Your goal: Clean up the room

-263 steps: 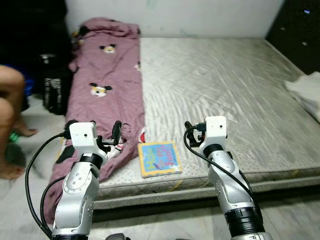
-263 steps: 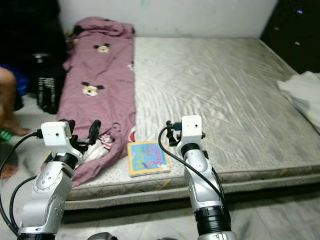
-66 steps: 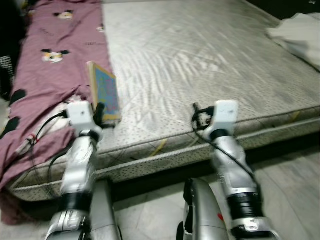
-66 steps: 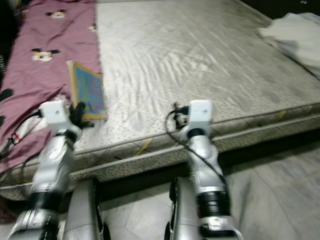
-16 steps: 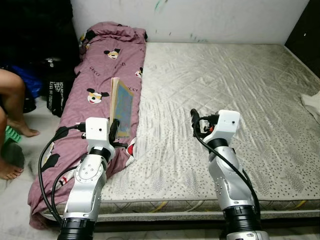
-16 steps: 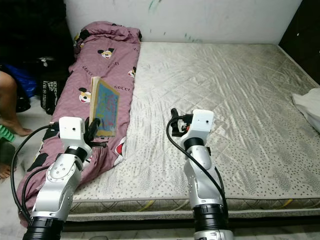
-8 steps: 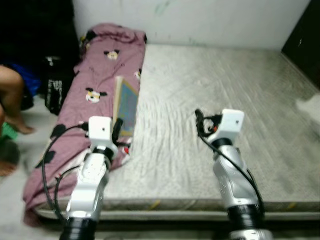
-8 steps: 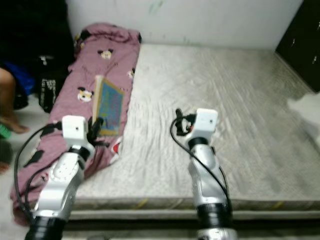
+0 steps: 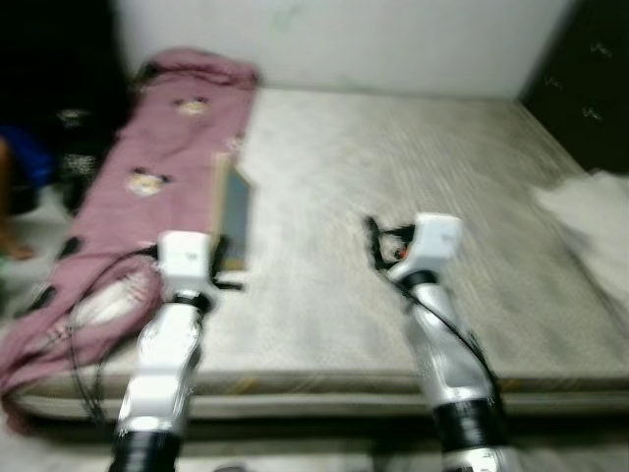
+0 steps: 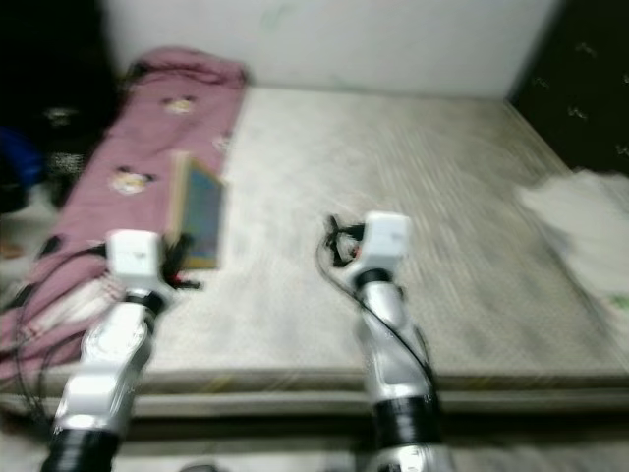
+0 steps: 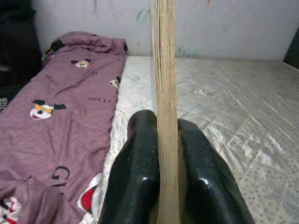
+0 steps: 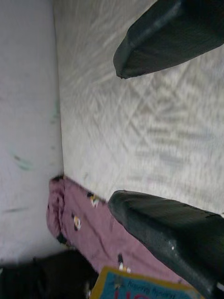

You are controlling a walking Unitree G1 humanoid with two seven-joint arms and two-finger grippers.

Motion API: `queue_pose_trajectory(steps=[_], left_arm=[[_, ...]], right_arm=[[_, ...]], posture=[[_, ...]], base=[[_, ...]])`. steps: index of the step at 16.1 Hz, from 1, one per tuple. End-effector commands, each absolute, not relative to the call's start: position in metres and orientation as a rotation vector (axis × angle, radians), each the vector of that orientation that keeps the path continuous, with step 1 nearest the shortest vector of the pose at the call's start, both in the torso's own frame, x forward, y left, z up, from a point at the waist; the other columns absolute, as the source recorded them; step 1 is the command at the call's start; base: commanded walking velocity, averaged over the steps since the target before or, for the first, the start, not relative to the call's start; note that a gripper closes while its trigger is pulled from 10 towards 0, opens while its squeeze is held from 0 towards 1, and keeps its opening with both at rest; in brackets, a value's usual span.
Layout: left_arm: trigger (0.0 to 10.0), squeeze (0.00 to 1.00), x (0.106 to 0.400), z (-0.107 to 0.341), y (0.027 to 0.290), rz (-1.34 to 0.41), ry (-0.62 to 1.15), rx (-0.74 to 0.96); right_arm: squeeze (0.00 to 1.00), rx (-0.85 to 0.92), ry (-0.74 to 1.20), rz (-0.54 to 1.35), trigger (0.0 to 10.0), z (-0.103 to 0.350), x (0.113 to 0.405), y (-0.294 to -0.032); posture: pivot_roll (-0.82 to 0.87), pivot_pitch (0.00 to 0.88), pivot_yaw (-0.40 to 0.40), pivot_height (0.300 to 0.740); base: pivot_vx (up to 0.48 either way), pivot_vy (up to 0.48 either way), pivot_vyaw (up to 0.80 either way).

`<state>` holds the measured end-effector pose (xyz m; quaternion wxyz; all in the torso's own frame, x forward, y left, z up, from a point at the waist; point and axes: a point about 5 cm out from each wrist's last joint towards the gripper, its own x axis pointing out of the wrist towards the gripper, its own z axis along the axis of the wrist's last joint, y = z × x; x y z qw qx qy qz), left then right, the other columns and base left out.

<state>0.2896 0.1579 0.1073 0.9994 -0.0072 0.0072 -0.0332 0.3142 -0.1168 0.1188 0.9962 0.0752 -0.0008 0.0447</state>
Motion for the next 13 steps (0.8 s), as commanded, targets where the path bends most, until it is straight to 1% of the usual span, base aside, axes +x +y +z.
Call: queue_pose_trajectory(steps=[1,5,7,8,9,11,13], left_arm=[[10.0,0.00,0.293,0.120,0.149,-0.088,-0.048,-0.032],[10.0,0.00,0.296,0.119,0.154,-0.043,-0.048,-0.040],[10.0,0.00,0.298,0.118,0.159,0.016,-0.011,0.037],[10.0,0.00,0.297,0.117,0.162,-0.061,-0.002,0.071],[10.0,0.00,0.297,0.117,0.166,-0.111,-0.002,0.055],[10.0,0.00,0.301,0.119,0.174,-0.109,0.008,0.055],[10.0,0.00,0.304,0.125,0.174,-0.104,-0.038,0.075]], right_arm=[[0.00,0.135,-0.010,0.064,10.0,0.121,0.316,-0.126],[0.00,0.132,-0.007,0.063,10.0,0.120,0.315,-0.126],[0.00,0.131,-0.006,0.062,10.0,0.120,0.315,-0.126],[0.00,0.129,-0.006,0.064,10.0,0.121,0.316,-0.126],[0.00,0.127,-0.006,0.066,10.0,0.121,0.317,-0.126],[0.00,0.126,-0.006,0.066,10.0,0.121,0.318,-0.127],[0.00,0.125,-0.006,0.068,10.0,0.121,0.318,-0.126]], posture=[[0.06,0.000,-0.012,0.740],[0.06,0.000,-0.012,0.740],[0.06,0.000,-0.018,0.740],[0.06,0.000,-0.018,0.740],[0.07,0.000,-0.019,0.740],[0.07,0.000,-0.019,0.740],[0.08,0.000,-0.023,0.740]], base=[[0.000,0.000,0.00],[0.000,0.000,0.00],[0.000,0.000,0.00],[0.000,0.000,0.00],[0.000,0.000,0.00],[0.000,0.000,0.00],[0.000,0.000,0.00]])
